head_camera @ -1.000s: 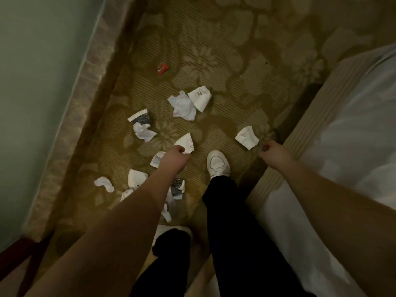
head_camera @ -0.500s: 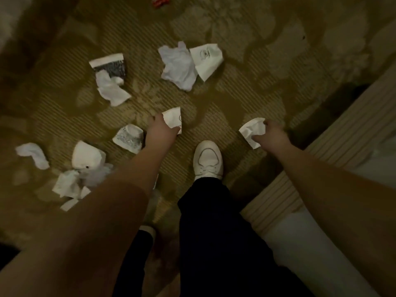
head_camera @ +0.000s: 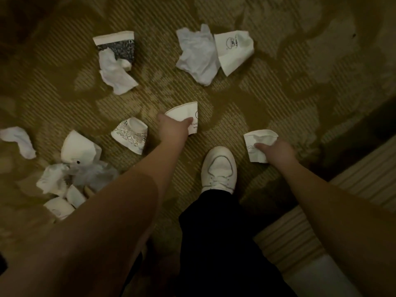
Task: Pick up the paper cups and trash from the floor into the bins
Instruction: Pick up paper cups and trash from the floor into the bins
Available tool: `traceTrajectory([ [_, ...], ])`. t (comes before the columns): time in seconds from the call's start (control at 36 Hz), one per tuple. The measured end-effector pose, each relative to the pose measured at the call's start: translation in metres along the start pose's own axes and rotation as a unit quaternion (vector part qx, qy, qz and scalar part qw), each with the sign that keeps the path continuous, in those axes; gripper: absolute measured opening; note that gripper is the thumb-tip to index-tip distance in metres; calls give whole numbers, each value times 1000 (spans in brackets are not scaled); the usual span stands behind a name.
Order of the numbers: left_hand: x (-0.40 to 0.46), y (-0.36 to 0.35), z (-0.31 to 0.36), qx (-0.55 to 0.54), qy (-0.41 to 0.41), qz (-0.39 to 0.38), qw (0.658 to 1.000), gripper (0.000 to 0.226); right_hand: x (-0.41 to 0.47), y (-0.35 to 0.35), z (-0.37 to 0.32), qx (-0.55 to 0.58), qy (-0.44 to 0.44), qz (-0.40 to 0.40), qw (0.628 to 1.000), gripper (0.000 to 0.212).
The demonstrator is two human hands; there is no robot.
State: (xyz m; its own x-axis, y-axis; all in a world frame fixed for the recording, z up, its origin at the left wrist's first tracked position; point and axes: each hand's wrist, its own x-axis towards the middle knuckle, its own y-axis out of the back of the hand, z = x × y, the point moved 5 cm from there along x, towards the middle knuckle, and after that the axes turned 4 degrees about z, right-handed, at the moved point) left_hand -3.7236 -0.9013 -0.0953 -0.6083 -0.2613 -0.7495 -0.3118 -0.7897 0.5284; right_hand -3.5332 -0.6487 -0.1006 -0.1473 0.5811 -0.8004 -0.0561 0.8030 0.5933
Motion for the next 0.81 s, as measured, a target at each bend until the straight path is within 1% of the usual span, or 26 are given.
traceTrajectory([
  [0.06, 1, 0, -2, -33, 19, -7, 999, 79, 1, 1, -13, 23, 14, 0, 1000, 74],
  [0.14, 6, -1, 0, -44, 18, -36, 998, 60, 3, 5, -47, 47, 37, 5, 998, 75],
  [0.25, 5, -5, 3, -59, 20, -77, 995, 44, 7, 10, -83, 58, 87, -5, 994, 66],
  [0.33, 3, -6, 5, -54, -5, -108, 993, 33, 6, 17, -102, 75, 116, -3, 990, 61],
  [0.39, 5, -3, 11, -59, -21, -116, 991, 25, 8, 24, -114, 107, 121, -5, 987, 63],
  [0.44, 9, 2, 23, -78, -32, -113, 990, 25, 12, 36, -126, 153, 119, 2, 981, 70],
  [0.47, 12, 5, 32, -90, -35, -110, 989, 26, 15, 42, -133, 170, 120, 7, 978, 70],
  [0.56, 21, 10, 66, -125, -52, -129, 982, 29, 20, 62, -160, 190, 149, 11, 970, 59],
  [0.61, 28, 11, 90, -104, -72, -132, 983, 31, 22, 72, -184, 165, 175, 5, 971, 54],
  [0.69, 37, 7, 121, -63, -109, -137, 983, 43, 27, 79, -219, 133, 190, -13, 973, 54],
  [0.75, 41, 1, 136, -28, -131, -142, 981, 42, 34, 78, -234, 118, 194, -22, 974, 57],
  [0.81, 46, -5, 147, 22, -163, -130, 978, 40, 39, 74, -242, 73, 204, -22, 976, 59],
])
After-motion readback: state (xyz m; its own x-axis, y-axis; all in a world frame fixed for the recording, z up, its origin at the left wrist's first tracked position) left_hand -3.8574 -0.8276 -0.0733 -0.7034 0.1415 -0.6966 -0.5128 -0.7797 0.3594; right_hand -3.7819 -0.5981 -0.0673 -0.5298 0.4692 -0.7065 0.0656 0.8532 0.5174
